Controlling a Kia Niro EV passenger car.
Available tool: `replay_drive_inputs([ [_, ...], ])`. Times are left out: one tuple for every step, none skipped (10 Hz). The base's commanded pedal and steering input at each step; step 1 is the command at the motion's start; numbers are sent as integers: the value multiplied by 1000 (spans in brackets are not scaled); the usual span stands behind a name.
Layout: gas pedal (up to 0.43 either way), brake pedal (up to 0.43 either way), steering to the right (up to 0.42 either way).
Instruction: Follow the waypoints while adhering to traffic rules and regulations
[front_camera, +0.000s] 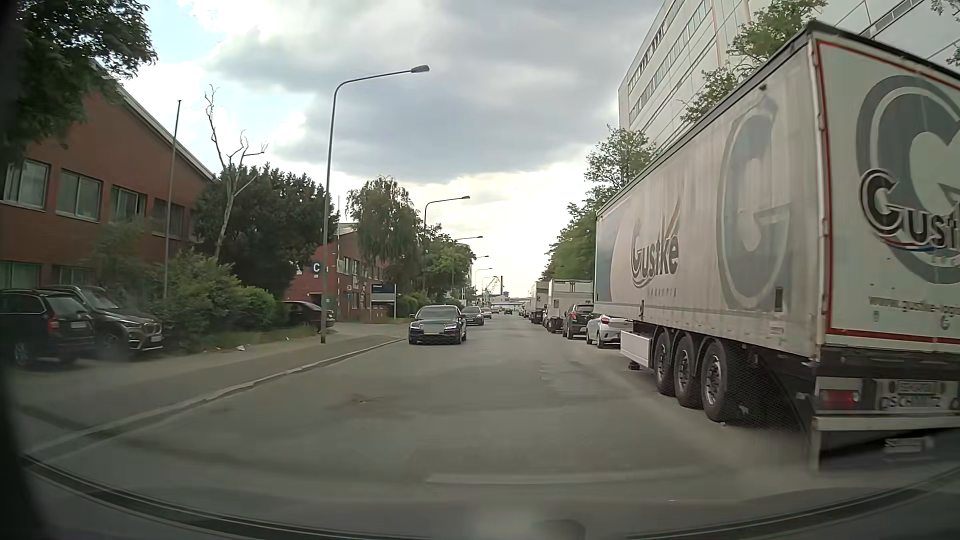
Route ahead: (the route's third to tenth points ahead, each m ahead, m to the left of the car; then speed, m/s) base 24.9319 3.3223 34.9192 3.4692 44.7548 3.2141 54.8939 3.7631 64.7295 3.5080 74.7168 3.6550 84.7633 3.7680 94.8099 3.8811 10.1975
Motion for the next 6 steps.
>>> replay_drive_inputs([
  [87, 30, 20],
  [87, 30, 18],
  [87, 30, 17],
  [87, 30, 16],
  [87, 30, 12],
  [87, 30, 10],
])
